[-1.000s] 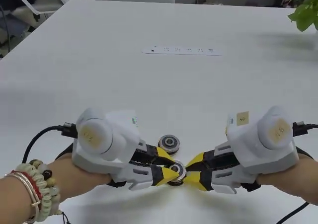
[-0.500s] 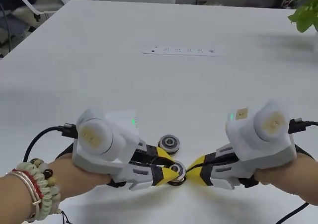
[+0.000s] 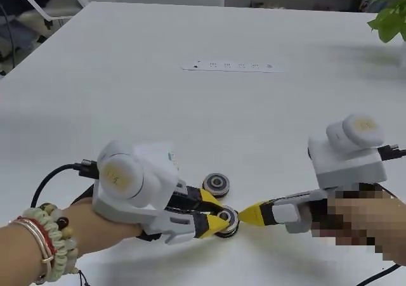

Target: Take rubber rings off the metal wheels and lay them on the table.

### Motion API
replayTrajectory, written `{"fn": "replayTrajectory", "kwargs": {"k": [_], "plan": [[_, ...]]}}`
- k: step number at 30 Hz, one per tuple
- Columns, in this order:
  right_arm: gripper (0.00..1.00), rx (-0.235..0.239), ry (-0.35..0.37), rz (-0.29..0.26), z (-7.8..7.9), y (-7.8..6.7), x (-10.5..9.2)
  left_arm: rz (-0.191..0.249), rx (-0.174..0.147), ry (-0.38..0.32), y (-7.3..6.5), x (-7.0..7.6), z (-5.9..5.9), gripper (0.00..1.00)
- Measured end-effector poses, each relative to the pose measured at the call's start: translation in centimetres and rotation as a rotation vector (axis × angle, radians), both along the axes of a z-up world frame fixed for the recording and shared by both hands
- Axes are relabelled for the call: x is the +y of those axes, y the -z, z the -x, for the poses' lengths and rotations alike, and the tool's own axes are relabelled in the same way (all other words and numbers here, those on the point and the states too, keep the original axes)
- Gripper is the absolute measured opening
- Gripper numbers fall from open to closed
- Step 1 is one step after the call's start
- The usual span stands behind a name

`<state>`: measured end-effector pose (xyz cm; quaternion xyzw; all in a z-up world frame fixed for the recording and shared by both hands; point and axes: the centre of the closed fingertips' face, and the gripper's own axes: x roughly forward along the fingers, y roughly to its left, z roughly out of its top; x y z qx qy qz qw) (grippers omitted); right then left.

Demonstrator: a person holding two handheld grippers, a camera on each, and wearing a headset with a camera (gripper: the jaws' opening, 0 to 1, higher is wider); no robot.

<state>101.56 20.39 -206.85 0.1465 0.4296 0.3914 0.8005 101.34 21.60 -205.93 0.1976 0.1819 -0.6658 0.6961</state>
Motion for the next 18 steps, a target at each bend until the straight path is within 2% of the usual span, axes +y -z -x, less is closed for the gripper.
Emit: {"fn": "replayTrajectory", "kwargs": {"k": [4,8,18], "plan": [[0.00,-0.018,-0.015,0.018,0.06,-0.17,0.24,-0.005,-0.002,-0.001,0.00,0.00,-0.01,0.08],[0.00,-0.014,-0.011,0.002,0.08,-0.45,0.40,-0.003,0.001,-0.003,-0.01,0.01,-0.03,0.08],[0.00,-0.030,-0.028,0.003,0.25,-0.77,0.83,-0.004,-0.001,-0.001,0.00,0.04,0.04,0.08]]}}
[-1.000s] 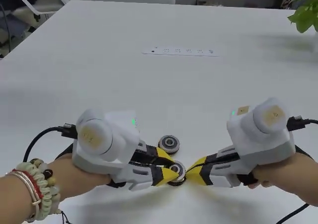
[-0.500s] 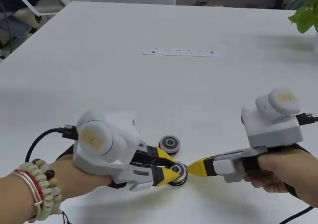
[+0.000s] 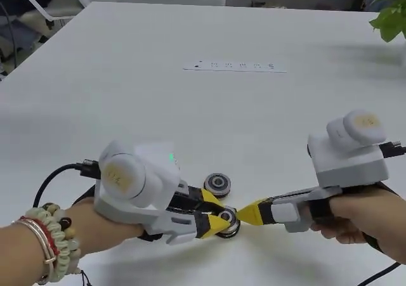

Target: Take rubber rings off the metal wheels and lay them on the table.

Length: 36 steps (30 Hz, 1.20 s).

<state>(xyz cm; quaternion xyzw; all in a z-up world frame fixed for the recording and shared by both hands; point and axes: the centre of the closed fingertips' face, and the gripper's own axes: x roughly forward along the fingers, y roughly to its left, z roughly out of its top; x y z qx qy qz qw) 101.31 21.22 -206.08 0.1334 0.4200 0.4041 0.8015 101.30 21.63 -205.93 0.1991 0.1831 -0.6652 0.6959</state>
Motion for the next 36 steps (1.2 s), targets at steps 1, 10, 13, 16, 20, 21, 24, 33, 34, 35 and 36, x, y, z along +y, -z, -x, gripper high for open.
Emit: {"fn": "replayTrajectory", "kwargs": {"k": [1,10,13,16,20,21,24,33,34,35,36], "plan": [[0.00,-0.003,-0.002,0.002,0.0,0.0,0.1,0.000,-0.001,0.000,0.0,0.0,0.0,0.08],[0.00,-0.007,-0.009,-0.008,0.1,-0.4,0.4,0.000,-0.001,-0.001,0.0,0.0,0.0,0.08],[0.00,-0.011,-0.012,-0.003,0.1,-0.3,0.3,0.000,-0.001,-0.002,0.0,0.0,0.0,0.08],[0.00,-0.029,-0.027,0.015,0.3,-0.4,0.6,0.001,0.001,-0.001,0.0,0.0,0.1,0.08],[0.00,-0.038,-0.041,0.018,0.5,-0.4,0.8,0.003,0.001,0.003,0.0,0.0,0.2,0.08],[0.00,-0.038,-0.040,0.016,0.5,-0.5,0.8,0.003,0.001,0.003,0.0,0.0,0.2,0.08],[0.00,-0.039,-0.043,0.015,0.5,-0.5,0.8,0.004,0.000,0.004,0.0,0.0,0.2,0.08],[0.00,-0.045,-0.047,0.010,0.6,-0.7,0.9,0.003,-0.002,0.004,0.0,0.0,0.2,0.08],[0.00,-0.048,-0.048,0.007,0.6,-0.8,1.0,0.003,-0.001,0.004,0.0,0.0,0.2,0.08],[0.00,-0.045,-0.049,0.002,0.6,-0.8,1.0,0.003,-0.002,0.005,0.0,0.0,0.2,0.08],[0.00,-0.055,-0.048,-0.008,0.5,-1.0,1.1,0.003,-0.002,0.005,0.0,0.0,0.2,0.08]]}}
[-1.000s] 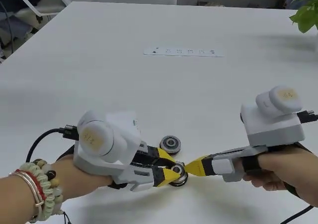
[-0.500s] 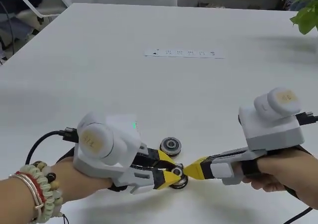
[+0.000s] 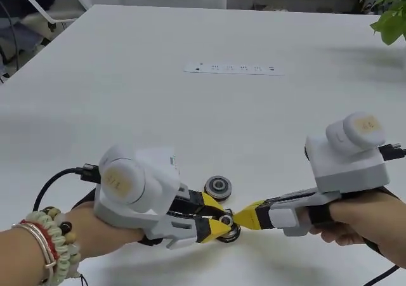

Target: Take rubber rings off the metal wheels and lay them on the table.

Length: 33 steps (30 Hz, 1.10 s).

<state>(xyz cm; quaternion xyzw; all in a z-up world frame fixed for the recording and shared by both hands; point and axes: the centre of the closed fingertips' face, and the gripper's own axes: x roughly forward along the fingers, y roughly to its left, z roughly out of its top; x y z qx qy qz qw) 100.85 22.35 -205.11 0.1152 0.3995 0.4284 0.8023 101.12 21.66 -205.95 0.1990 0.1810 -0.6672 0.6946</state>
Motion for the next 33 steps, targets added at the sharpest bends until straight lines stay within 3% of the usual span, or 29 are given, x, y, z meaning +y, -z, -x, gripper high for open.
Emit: {"fn": "replayTrajectory", "kwargs": {"k": [1,2,3,4,5,8,12,18,20,23,29,31,33], "plan": [[0.00,-0.002,0.000,-0.005,0.0,-0.1,0.1,0.000,0.000,0.000,0.0,0.0,0.0,0.08],[0.00,-0.010,-0.025,-0.091,0.1,-1.4,1.1,0.000,-0.001,-0.001,0.0,0.0,0.0,0.08],[0.00,-0.008,-0.004,-0.105,-0.1,-1.8,1.1,0.000,-0.001,-0.001,0.0,0.0,0.0,0.08],[0.00,-0.014,-0.030,-0.031,0.0,-0.9,0.2,0.000,-0.001,-0.002,0.0,0.0,0.0,0.08],[0.00,-0.056,-0.028,0.020,-0.5,-0.4,-0.1,0.000,-0.002,-0.003,0.0,0.0,0.0,0.08],[0.00,-0.013,-0.021,0.009,-0.2,0.1,-0.1,0.004,-0.008,-0.001,0.0,-0.1,0.0,0.08],[0.00,-0.009,-0.013,0.047,-0.3,0.6,-0.3,0.000,-0.006,-0.003,0.0,-0.1,0.0,0.08],[0.00,0.002,-0.008,0.062,-0.3,0.9,-0.4,-0.024,0.011,-0.004,0.0,-0.1,0.0,0.08],[0.00,0.007,-0.007,0.063,-0.2,1.0,-0.4,-0.032,0.025,0.012,-0.1,-0.2,0.4,0.12],[0.00,0.009,-0.005,0.062,-0.3,1.0,-0.4,-0.047,-0.008,0.030,-0.3,-0.3,0.6,0.17],[0.00,0.009,0.002,0.057,-0.3,0.9,-0.5,-0.054,-0.014,0.065,-1.0,0.0,1.0,0.21],[0.00,0.004,0.004,0.060,-0.4,0.9,-0.6,-0.053,-0.031,0.078,-1.5,0.2,1.1,0.28],[0.00,0.004,0.005,0.059,-0.4,0.9,-0.6,-0.044,-0.019,0.082,-2.1,0.4,1.2,0.35]]}}
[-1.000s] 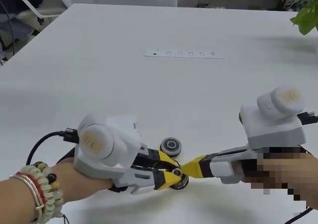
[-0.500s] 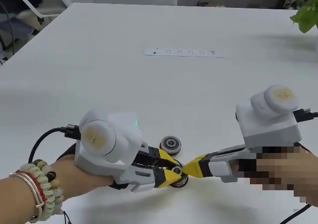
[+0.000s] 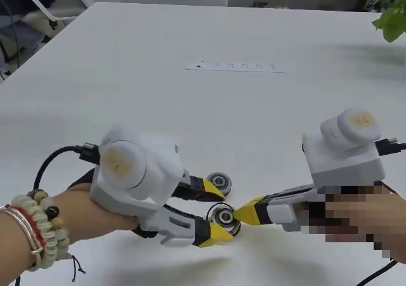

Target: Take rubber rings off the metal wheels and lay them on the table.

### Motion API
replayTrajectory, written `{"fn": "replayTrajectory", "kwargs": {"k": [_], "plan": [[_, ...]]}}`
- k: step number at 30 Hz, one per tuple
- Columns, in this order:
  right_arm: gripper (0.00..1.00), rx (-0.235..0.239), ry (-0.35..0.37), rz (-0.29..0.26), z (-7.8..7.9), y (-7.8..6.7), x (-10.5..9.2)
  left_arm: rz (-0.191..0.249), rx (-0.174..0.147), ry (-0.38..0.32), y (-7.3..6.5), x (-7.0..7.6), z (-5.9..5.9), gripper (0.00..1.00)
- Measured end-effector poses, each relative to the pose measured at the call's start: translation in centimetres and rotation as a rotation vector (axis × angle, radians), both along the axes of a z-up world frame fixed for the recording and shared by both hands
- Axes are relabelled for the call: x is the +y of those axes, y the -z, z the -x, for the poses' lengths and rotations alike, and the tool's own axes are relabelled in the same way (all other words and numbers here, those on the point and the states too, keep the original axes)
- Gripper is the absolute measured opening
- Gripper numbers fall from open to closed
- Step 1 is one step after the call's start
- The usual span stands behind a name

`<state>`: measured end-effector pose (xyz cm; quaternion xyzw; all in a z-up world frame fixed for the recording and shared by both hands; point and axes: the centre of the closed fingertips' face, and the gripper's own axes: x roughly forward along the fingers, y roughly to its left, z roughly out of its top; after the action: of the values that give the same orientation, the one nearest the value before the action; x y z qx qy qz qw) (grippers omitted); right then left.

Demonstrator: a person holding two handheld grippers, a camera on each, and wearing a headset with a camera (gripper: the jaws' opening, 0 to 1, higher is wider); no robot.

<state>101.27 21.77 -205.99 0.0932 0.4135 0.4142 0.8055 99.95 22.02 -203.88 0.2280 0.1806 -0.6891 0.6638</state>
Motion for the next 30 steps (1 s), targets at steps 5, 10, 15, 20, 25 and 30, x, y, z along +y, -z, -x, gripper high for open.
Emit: {"fn": "replayTrajectory", "kwargs": {"k": [5,10,15,20,25,30], "plan": [[0.00,-0.004,-0.003,0.001,0.1,-0.1,0.1,0.031,-0.017,-0.008,-2.2,0.4,-0.4,0.39],[0.00,-0.005,0.003,-0.010,0.0,-0.4,0.1,0.075,-0.027,-0.019,-5.0,1.0,-0.8,0.53],[0.00,-0.010,-0.002,-0.015,0.1,-0.7,0.4,0.117,-0.032,-0.056,-7.6,2.5,-0.9,0.68],[0.00,-0.015,-0.008,-0.020,0.1,-0.8,0.6,0.124,-0.056,-0.095,-8.9,4.6,-1.1,0.75],[0.00,-0.022,-0.005,-0.030,-0.1,-1.0,0.5,0.114,-0.077,-0.155,-9.6,7.2,-1.2,0.79],[0.00,-0.022,0.004,-0.056,-0.3,-1.7,0.7,0.105,-0.098,-0.240,-10.0,9.4,-1.1,0.81]]}}
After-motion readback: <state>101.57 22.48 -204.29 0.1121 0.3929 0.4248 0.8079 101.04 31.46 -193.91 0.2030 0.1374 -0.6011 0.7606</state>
